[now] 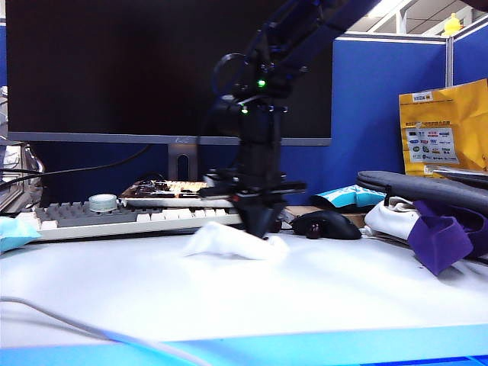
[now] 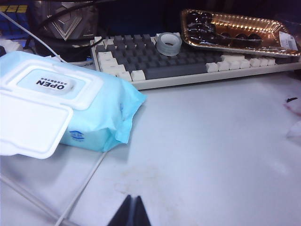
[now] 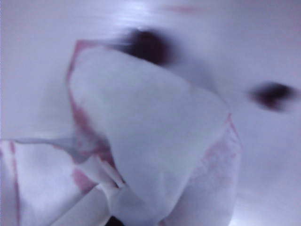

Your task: Use the wet wipes on the table to wipe the cherry juice off the table, then put the wipes back on the table.

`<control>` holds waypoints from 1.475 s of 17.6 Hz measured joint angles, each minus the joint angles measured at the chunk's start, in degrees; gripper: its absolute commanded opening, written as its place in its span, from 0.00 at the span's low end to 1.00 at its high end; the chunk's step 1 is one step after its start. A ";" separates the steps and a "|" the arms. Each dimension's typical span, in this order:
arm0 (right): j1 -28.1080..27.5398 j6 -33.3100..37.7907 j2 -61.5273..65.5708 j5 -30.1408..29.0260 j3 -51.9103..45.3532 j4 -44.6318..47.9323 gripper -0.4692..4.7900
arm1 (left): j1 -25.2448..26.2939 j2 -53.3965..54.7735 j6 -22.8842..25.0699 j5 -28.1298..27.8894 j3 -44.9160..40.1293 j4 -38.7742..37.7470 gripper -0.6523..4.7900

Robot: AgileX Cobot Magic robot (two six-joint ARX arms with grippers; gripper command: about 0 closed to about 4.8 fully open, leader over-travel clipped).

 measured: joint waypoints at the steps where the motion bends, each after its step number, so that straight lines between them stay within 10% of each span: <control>1: -0.39 0.72 0.00 1.51 0.07 -0.44 0.08 | 0.00 0.00 0.00 0.00 0.00 0.02 0.11; 6: -1.77 0.44 -0.02 0.28 0.22 -2.45 0.08 | 0.00 0.00 0.00 0.00 0.00 0.02 0.11; 11: 1.86 -4.50 1.27 -32.85 -0.55 -3.26 0.08 | 0.00 0.00 0.00 0.02 0.00 0.00 0.11; 15: 3.21 -7.04 2.16 -40.59 -1.11 -3.96 0.08 | 0.00 0.00 0.00 0.00 0.00 0.00 0.11; 17: 4.42 -6.45 1.81 -35.39 -0.81 -3.45 0.08 | 0.00 0.00 0.00 0.00 0.00 0.00 0.11; 22: 1.46 0.17 -0.04 2.60 0.35 -4.83 0.08 | 0.00 0.00 0.00 0.00 0.00 0.00 0.11; 26: -1.44 1.40 0.00 5.68 0.33 -6.21 0.08 | 0.00 0.00 0.00 0.00 0.00 0.00 0.11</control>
